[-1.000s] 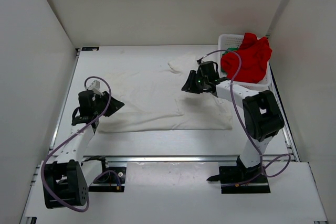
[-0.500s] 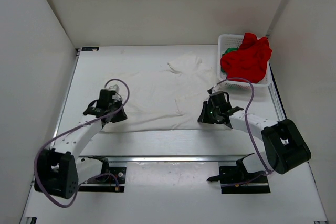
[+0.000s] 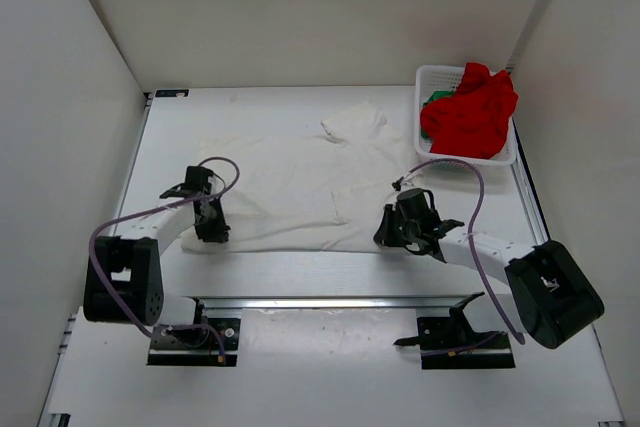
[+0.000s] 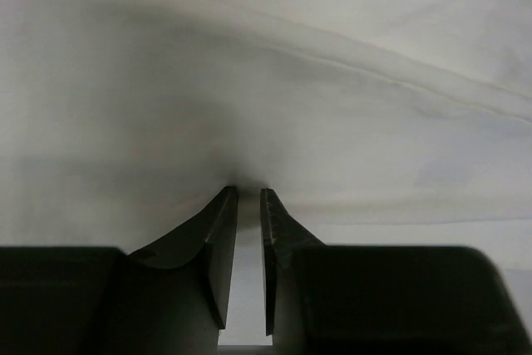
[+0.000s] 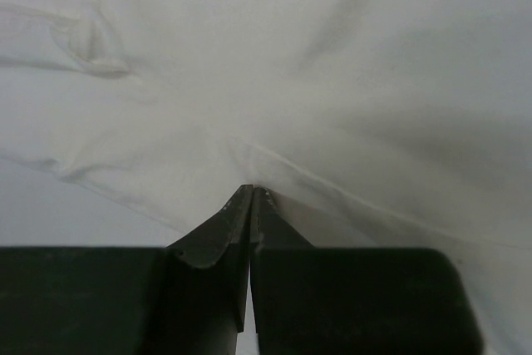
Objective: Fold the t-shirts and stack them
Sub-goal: Fold the folded rectangular tshirt in 1/3 of the way, then grap the side of the flattened tshirt furthest away from the robot with both arms
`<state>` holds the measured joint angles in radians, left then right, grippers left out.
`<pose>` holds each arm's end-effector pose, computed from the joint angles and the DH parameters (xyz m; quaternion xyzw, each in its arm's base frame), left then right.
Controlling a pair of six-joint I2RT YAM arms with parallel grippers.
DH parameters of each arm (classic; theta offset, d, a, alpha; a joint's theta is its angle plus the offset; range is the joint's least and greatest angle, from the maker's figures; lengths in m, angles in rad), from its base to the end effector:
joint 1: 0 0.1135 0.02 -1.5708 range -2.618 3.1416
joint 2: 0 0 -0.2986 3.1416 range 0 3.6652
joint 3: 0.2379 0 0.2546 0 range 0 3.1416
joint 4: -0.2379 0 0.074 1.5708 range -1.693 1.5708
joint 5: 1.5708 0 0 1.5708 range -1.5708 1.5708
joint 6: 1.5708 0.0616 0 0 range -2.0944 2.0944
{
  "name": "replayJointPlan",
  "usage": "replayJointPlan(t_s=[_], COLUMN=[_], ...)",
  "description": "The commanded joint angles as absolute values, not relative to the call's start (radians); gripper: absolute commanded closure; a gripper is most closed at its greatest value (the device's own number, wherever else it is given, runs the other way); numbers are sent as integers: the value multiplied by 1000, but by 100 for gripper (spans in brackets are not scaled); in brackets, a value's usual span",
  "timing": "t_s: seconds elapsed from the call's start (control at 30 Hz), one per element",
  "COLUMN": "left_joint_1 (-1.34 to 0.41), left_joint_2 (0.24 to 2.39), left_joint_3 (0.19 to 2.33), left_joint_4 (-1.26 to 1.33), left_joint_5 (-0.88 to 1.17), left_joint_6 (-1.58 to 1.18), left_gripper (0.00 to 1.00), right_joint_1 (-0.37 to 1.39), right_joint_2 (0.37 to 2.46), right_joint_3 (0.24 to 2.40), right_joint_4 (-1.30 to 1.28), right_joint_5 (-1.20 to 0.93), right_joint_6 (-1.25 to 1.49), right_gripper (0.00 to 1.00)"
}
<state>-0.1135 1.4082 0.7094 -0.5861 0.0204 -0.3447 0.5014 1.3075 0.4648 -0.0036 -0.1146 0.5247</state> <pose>0.2363 -0.0282 0.1648 -0.1127 0.9833 -0.0422 0.1364 0.2082 0.1222 0.1558 -0.0094 0.9337 0.2203 0.2820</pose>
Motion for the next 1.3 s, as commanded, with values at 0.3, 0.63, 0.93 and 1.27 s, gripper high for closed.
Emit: replayJointPlan(t_s=[0.3, 0.63, 0.93, 1.27], left_joint_1=[110, 113, 129, 123], left_joint_2=[1284, 1630, 2080, 2293], left_joint_3=[781, 1164, 1625, 1948], left_joint_4=[-625, -334, -442, -578], left_joint_5=[203, 100, 5, -75], left_joint_6=[-351, -538, -471, -443], left_gripper=[72, 67, 57, 50], right_joint_1=[499, 548, 597, 618], right_joint_2=[1285, 1356, 1391, 1437], right_joint_3=[590, 706, 670, 666], right_joint_4=[-153, -65, 26, 38], right_joint_5=[-176, -225, -262, -279], right_joint_6=[476, 459, 460, 459], right_gripper=[87, 96, 97, 98])
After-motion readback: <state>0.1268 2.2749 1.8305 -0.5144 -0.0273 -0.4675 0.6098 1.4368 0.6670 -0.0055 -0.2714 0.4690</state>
